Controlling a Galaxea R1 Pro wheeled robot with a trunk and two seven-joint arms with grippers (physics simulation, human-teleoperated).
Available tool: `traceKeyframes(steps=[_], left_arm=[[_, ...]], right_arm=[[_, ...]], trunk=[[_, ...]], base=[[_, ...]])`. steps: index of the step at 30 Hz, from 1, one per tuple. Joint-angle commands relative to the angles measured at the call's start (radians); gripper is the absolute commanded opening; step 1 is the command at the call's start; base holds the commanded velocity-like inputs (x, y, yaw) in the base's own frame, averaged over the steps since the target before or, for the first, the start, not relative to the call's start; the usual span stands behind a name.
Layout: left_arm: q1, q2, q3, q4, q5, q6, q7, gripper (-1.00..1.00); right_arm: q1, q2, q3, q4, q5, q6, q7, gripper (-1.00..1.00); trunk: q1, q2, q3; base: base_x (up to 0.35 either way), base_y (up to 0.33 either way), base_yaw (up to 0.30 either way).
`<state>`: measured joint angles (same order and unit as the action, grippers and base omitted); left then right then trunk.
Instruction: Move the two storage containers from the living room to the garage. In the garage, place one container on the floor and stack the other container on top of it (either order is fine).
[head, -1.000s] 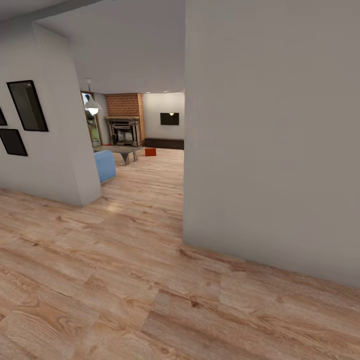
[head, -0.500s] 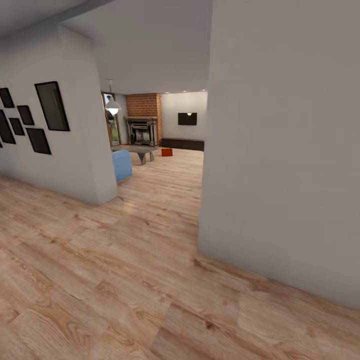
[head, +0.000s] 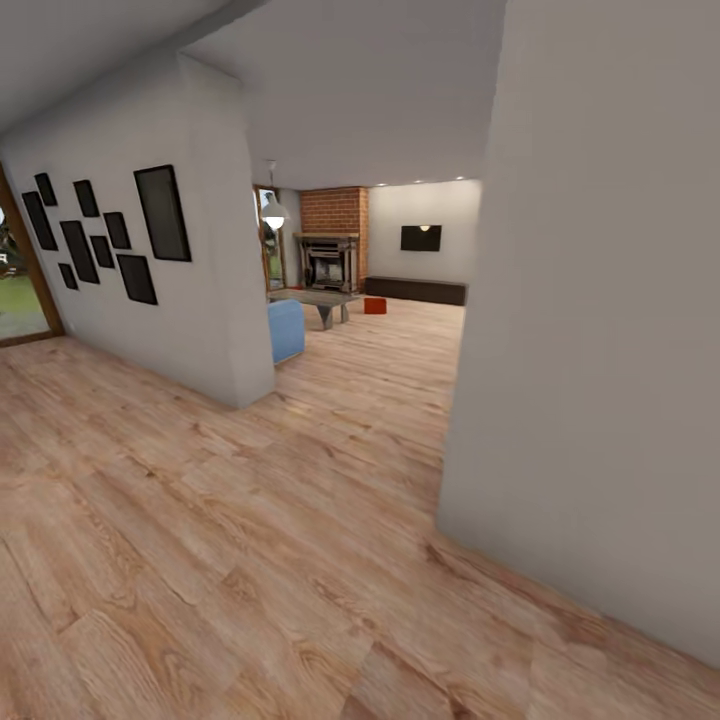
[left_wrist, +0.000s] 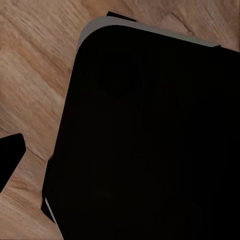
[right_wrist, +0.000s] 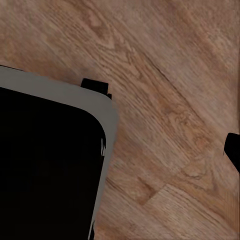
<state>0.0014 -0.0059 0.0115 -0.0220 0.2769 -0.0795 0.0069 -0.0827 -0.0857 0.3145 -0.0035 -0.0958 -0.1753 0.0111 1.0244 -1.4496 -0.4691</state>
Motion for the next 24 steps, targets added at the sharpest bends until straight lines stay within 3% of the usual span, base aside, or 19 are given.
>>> traceKeyframes(steps=[1,16,24], left_arm=[[0.000,0.000,0.001,-0.001,0.004,-0.002,0.001,1.00],[0.000,0.000,0.001,-0.001,0.003,-0.003,0.001,1.00],[0.000,0.000,0.001,-0.001,0.004,-0.002,0.001,1.00]], right_arm=[[0.000,0.000,0.008,0.000,-0.010,-0.003,0.001,1.00],[-0.001,0.000,0.008,0.000,-0.015,-0.004,0.001,1.00],[0.000,-0.001,0.007,0.000,-0.017,-0.004,0.001,1.00]], trunk=[[0.001,0.000,-0.001],[0.001,0.000,-0.001],[0.001,0.000,-0.001]], base=[[0.322,0.000,0.269],[0.322,0.000,0.268],[0.322,0.000,0.040]])
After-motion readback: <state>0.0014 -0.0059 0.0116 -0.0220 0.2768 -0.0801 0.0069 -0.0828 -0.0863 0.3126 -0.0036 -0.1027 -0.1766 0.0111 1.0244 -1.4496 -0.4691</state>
